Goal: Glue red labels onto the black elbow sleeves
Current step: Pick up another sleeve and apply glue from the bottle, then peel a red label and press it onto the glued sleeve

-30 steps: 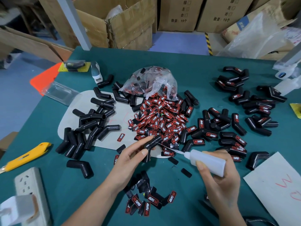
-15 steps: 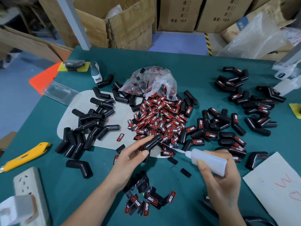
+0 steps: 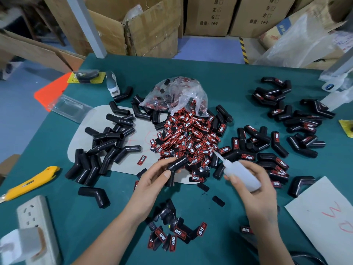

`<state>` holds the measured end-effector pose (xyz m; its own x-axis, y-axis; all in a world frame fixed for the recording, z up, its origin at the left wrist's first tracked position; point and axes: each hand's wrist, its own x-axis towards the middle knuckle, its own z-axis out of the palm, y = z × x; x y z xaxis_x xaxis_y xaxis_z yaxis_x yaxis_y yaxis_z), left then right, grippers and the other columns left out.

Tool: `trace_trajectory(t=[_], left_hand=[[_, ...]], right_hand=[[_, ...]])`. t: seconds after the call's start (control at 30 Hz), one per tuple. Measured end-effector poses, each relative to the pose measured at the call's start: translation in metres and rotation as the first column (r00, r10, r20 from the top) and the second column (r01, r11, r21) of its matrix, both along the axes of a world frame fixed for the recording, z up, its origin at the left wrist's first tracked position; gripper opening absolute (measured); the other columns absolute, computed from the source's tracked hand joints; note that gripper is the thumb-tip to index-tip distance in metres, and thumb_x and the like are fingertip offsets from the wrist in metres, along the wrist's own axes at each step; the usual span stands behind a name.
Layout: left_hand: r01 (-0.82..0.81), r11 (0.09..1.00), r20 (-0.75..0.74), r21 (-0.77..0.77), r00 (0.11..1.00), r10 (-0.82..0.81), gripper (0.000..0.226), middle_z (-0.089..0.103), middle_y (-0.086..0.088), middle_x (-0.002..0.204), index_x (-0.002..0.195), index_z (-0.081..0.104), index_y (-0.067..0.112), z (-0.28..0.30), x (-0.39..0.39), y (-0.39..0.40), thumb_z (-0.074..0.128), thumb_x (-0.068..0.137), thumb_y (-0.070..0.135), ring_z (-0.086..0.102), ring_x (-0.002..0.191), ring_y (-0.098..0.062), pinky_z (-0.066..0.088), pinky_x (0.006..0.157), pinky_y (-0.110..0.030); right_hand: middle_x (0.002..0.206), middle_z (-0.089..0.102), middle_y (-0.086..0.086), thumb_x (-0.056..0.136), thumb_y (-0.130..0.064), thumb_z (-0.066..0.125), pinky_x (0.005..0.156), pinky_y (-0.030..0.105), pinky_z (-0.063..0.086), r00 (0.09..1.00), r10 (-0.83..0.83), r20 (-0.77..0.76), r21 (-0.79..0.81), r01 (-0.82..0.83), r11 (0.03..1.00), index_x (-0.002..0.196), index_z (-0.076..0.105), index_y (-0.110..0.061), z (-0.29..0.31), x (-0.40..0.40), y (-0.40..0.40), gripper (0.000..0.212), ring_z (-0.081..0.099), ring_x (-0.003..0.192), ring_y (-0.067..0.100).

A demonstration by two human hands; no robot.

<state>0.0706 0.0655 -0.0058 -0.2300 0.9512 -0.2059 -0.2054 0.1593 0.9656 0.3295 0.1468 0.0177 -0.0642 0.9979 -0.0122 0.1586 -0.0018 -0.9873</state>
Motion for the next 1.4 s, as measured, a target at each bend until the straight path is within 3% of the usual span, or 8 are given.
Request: trace_trajectory(t=[0.17,0.47,0.6,0.8,0.93,1.03,1.17,1.4], left_hand=[[-0.028,1.000,-0.034,0.007,0.999,0.028,0.036,0.074,-0.005,0.126,0.136,0.065,0.028,0.000,0.000,0.000,0.061,0.102,0.040,0.066,0.113,-0.014,0.051,0.092,-0.024],[-0.029,1.000,-0.078,0.008,0.997,0.030,0.032,0.073,0.006,0.102,0.133,0.069,0.031,0.000,0.001,-0.001,0.058,0.102,0.034,0.060,0.085,-0.013,0.049,0.083,-0.021],[-0.047,0.999,-0.067,-0.011,0.997,0.046,0.032,0.066,-0.010,0.093,0.130,0.071,0.030,-0.004,0.002,0.001,0.053,0.103,0.026,0.059,0.085,-0.018,0.048,0.085,-0.032],[-0.010,1.000,-0.144,0.012,0.989,0.012,0.037,0.068,0.008,0.093,0.133,0.068,0.038,-0.004,0.001,0.000,0.061,0.100,0.022,0.059,0.080,-0.011,0.048,0.086,-0.016],[-0.092,0.995,-0.147,0.030,0.985,0.096,0.034,0.065,-0.014,0.088,0.131,0.059,0.041,-0.006,0.001,0.000,0.059,0.103,0.023,0.056,0.074,-0.017,0.049,0.083,-0.024],[-0.156,0.987,-0.135,0.046,0.978,0.160,0.028,0.065,-0.022,0.096,0.120,0.053,0.033,-0.004,0.001,0.002,0.057,0.107,0.009,0.055,0.070,-0.019,0.051,0.073,-0.027],[-0.204,0.977,-0.155,0.067,0.965,0.212,0.019,0.069,0.001,0.092,0.112,0.065,0.035,-0.002,0.002,0.002,0.072,0.099,0.024,0.059,0.073,-0.013,0.055,0.069,-0.027],[-0.205,0.977,-0.082,0.062,0.974,0.209,0.021,0.075,0.004,0.109,0.115,0.072,0.030,-0.001,0.001,0.003,0.070,0.097,0.018,0.069,0.087,-0.014,0.056,0.079,-0.021]], right_hand=[[0.117,0.071,-0.024,0.088,-0.023,0.082,0.084,0.010,0.049,0.960,0.045,0.277,0.065,-0.066,0.996,0.112,0.068,-0.053,-0.004,0.005,0.003,0.041,0.065,0.108,-0.002],[0.119,0.060,-0.027,0.094,-0.011,0.075,0.084,0.022,0.048,0.930,0.068,0.361,0.025,-0.083,0.996,0.102,0.059,-0.055,-0.002,0.005,0.007,0.048,0.062,0.105,-0.004],[0.114,0.057,-0.030,0.094,-0.017,0.075,0.081,0.018,0.046,0.928,0.036,0.370,0.020,-0.047,0.999,0.100,0.055,-0.060,0.001,0.005,0.009,0.048,0.061,0.105,-0.005],[0.117,0.052,-0.028,0.092,-0.019,0.079,0.087,0.028,0.052,0.925,0.039,0.378,0.057,-0.065,0.996,0.110,0.051,-0.063,-0.005,0.002,0.009,0.055,0.062,0.108,0.004],[0.122,0.058,0.008,0.095,-0.020,0.074,0.102,0.038,0.046,0.913,-0.316,0.259,0.600,0.105,0.793,0.124,0.059,-0.010,0.003,0.008,-0.002,0.035,0.057,0.122,0.017],[0.092,0.069,0.008,0.101,-0.017,0.065,0.087,0.031,0.050,0.949,-0.179,0.259,0.768,-0.090,0.634,0.104,0.064,-0.014,0.003,-0.006,-0.024,0.005,0.068,0.094,0.016],[0.102,0.073,0.003,0.073,0.013,0.085,0.067,0.035,0.061,0.740,0.016,0.672,0.489,-0.460,0.741,0.107,0.079,-0.012,-0.012,-0.048,-0.029,0.043,0.072,0.089,0.023],[0.111,0.070,0.014,0.031,0.018,0.085,0.064,0.039,0.062,0.367,-0.021,0.930,0.230,-0.537,0.812,0.111,0.073,-0.002,-0.004,-0.072,0.006,0.083,0.063,0.104,0.034]])
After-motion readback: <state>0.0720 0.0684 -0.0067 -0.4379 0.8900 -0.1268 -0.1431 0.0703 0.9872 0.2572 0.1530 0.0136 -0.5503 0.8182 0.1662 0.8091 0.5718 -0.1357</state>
